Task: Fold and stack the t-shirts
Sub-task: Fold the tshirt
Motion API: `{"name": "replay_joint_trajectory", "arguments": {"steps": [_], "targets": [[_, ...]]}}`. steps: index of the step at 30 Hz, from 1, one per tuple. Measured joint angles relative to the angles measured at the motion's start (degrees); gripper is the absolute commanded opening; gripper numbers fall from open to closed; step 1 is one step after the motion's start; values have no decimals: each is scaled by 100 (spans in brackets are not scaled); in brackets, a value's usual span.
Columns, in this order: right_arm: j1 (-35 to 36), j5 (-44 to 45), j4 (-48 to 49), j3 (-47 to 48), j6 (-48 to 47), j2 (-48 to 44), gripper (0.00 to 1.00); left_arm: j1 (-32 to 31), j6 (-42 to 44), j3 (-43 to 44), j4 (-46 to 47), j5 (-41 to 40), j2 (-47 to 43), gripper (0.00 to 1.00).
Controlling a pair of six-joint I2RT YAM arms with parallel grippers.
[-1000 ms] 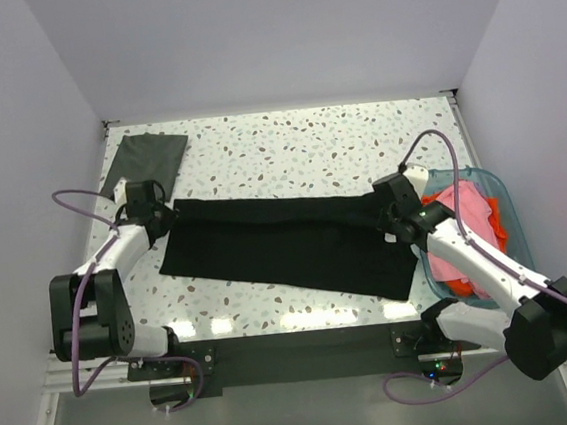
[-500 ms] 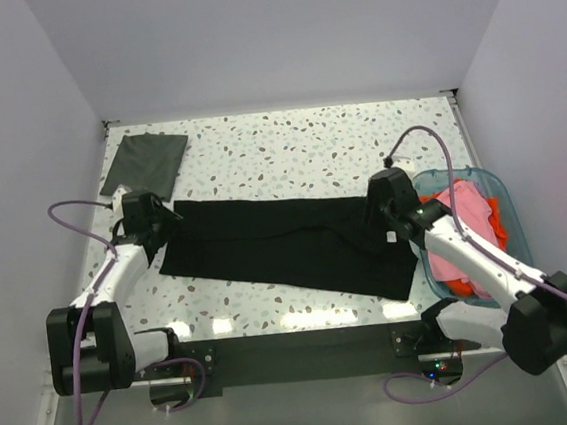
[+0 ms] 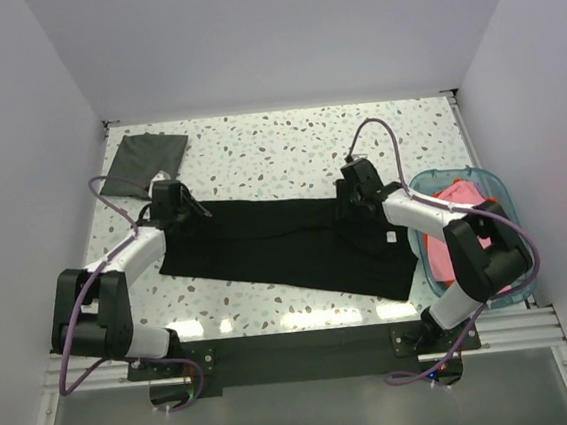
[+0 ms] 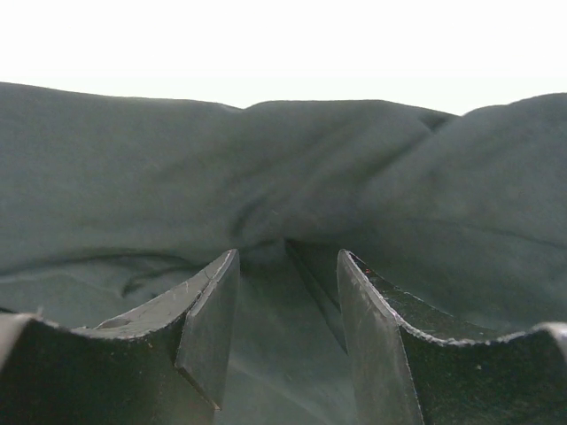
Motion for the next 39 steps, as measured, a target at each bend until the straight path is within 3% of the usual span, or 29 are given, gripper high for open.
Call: {"name": "replay_joint_trajectory", "arguments": {"steps": [5, 10, 11, 15, 30, 39], "targets": [[74, -138, 256, 31, 4, 177, 48, -70, 0, 0, 79, 42, 247, 43], [188, -190, 326, 26, 107, 308, 24, -94, 0, 0, 118, 61, 297, 43], [201, -201, 334, 24, 140, 308, 14, -96, 0, 0, 118, 66, 297, 42], [221, -225, 345, -26, 286, 273, 0, -98, 0, 0, 118, 76, 297, 42], [533, -111, 87, -245, 682, -1217, 0, -98, 2, 0, 120, 79, 297, 41], [1567, 195, 39, -597, 1106, -1067, 2, -98, 96, 0, 120, 133, 291, 42]]}}
